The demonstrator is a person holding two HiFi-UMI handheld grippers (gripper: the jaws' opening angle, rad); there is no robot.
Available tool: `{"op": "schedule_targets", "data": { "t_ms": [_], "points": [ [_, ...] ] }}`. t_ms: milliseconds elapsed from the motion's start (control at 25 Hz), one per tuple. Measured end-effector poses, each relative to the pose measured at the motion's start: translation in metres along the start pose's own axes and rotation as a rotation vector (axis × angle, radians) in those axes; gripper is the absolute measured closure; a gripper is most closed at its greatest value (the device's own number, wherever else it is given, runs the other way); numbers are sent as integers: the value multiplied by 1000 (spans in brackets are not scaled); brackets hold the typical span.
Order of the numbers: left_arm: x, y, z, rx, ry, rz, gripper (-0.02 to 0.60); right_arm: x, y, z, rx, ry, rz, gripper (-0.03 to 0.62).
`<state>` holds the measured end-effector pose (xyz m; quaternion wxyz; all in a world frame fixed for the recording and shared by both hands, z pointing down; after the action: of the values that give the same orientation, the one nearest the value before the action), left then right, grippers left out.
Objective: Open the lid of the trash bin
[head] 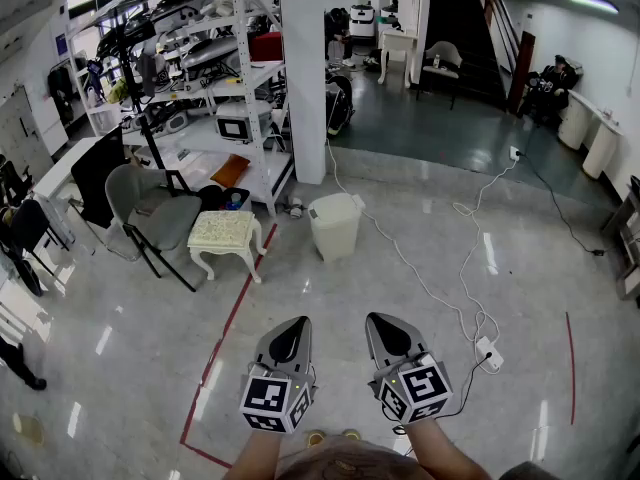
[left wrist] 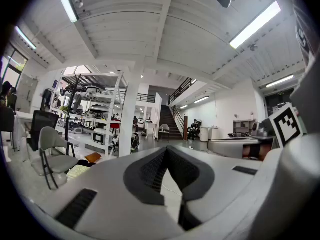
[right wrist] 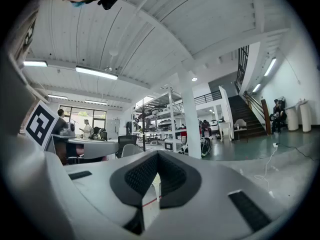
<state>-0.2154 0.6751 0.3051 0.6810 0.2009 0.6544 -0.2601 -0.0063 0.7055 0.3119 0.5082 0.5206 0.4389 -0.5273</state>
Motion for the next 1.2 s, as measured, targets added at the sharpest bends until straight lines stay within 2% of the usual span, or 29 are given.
{"op": "schedule_targets", "data": {
  "t_ms": [800, 1200],
  "points": [
    [-5, 11, 31, 18, 4, 0, 584, -3, 42, -1, 4, 16, 41, 562],
    [-4, -19, 56, 18, 9, -9, 583, -7, 45, 34, 11, -6, 31, 562]
  ]
}}
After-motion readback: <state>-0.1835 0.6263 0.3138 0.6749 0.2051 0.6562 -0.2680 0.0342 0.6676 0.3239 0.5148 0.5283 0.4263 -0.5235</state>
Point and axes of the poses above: the fingertips, and each gripper's own axes: z forward along the fingers, y to its right, x out of its top, the point moved 10 cm from there along -z, backward along the fingers, and after that the axes turned 15 degrees about -x, right-handed, at the moved point
